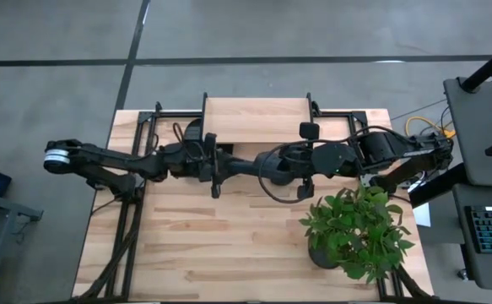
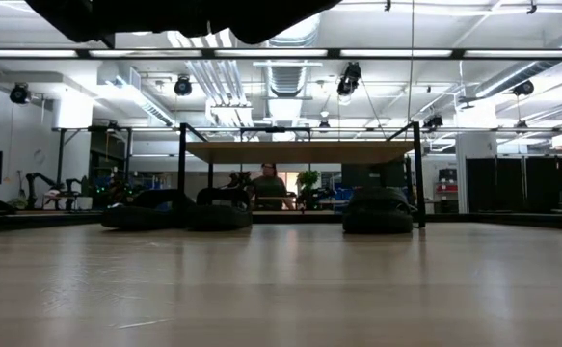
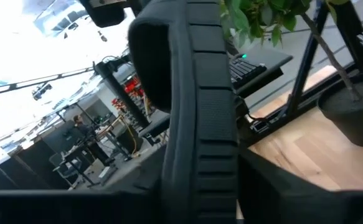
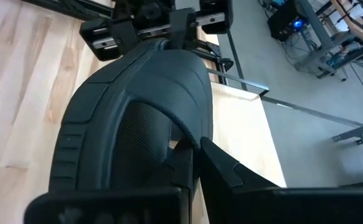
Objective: Pick and place slides into the shelf
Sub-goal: Put the black slipper on the shelf
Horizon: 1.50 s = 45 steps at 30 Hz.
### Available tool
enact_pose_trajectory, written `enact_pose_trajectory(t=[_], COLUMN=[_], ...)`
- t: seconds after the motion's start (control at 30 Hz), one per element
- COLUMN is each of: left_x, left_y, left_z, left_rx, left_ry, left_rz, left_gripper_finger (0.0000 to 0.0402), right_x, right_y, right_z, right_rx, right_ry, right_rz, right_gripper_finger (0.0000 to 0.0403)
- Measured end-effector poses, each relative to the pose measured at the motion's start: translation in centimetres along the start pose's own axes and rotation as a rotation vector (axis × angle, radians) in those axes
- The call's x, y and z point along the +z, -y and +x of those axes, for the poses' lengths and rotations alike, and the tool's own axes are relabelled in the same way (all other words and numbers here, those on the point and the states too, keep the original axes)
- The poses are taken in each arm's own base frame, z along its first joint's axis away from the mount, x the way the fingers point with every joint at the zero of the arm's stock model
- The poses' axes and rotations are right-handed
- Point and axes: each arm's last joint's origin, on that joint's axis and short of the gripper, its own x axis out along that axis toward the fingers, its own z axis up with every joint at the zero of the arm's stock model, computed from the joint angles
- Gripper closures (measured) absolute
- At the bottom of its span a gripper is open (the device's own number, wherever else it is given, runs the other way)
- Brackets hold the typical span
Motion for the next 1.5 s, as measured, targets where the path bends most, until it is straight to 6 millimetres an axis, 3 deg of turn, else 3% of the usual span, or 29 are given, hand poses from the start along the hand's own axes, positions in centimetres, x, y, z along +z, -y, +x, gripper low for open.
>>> enact_pose_trajectory(t=[0.13,0.53,0.73,0.93,1.07,1.27,1.5], left_x=[0.0,-0.1,-0.4,-0.1,0.3,0.1,0.1], left_y=[0.1,-0.8,-0.9,-1.2,-1.3,-1.1,-1.0], left_z=[0.0,-1.7,-3.7,-5.2,-5.4,-5.2,-5.1], left_rx=[-0.021,0.05,0.103,0.148,0.128,0.093,0.093], left_ry=[0.009,-0.007,-0.052,-0.038,0.001,0.018,0.026], left_rz=[0.039,0.057,0.056,0.053,0.048,0.049,0.08], left_gripper_finger=[0.0368,0.0368,0.0368,0.0368,0.0368,0.0368,0.0368], right_x=[0.0,0.7,0.5,0.4,0.7,0.9,0.7], right_y=[0.0,0.7,1.4,1.1,0.8,0.8,1.2], right_z=[0.0,-0.6,-1.7,-2.9,-2.5,-1.9,-2.6], right_rx=[0.0,-0.106,-0.158,-0.014,0.012,-0.07,-0.059], right_ry=[0.002,0.064,0.062,0.128,0.147,0.12,0.137], right_rz=[-0.003,-0.128,-0.146,-0.18,-0.227,-0.255,-0.188], right_gripper_finger=[0.0394,0.0346,0.0276,0.0197,0.0166,0.0148,0.0151])
